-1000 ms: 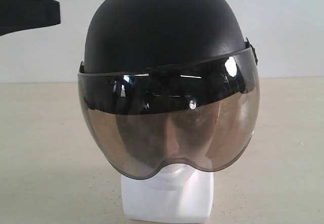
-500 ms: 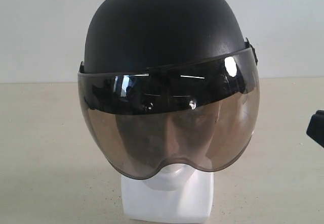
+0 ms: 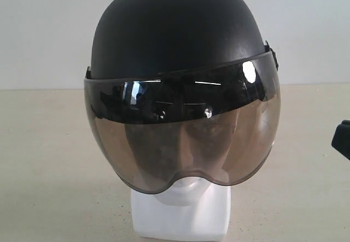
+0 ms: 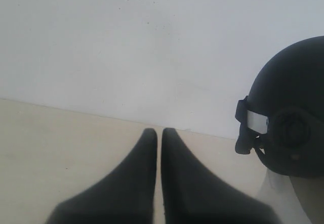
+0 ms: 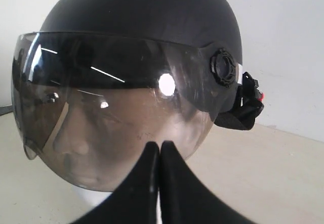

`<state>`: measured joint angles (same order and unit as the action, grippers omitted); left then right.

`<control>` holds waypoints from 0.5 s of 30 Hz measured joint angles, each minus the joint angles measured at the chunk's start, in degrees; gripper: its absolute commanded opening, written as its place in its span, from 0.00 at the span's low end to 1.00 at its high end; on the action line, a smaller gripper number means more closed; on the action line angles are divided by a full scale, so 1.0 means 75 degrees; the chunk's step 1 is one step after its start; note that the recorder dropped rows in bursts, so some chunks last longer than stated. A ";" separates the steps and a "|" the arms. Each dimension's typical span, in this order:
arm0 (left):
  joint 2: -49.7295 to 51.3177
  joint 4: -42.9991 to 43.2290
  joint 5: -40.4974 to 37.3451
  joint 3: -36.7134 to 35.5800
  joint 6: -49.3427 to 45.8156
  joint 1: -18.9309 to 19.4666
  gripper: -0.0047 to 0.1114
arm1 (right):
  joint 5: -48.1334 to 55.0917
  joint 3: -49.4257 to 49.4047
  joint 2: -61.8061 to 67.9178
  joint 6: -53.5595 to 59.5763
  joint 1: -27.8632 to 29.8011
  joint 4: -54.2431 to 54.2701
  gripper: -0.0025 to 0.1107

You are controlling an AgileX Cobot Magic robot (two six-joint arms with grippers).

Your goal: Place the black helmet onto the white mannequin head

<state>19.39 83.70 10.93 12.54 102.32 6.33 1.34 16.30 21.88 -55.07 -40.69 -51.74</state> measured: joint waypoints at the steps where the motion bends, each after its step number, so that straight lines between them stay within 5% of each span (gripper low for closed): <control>1: 0.0000 0.0000 0.0000 0.0000 0.0000 0.0000 0.08 | 0.0016 0.0000 -0.0067 0.0021 0.0016 -0.0002 0.02; 6: 0.0000 0.0000 0.0011 0.0000 0.0000 0.0000 0.08 | -0.0059 -0.0233 -0.0669 0.0348 0.0831 -0.0002 0.02; 15: 0.0000 0.0000 0.0011 0.0000 0.0000 0.0000 0.08 | -0.1493 -0.1197 -0.1347 0.0338 0.4108 0.0030 0.02</control>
<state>19.39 83.70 11.02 12.54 102.32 6.33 -9.86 7.32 11.77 -52.53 -9.87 -51.51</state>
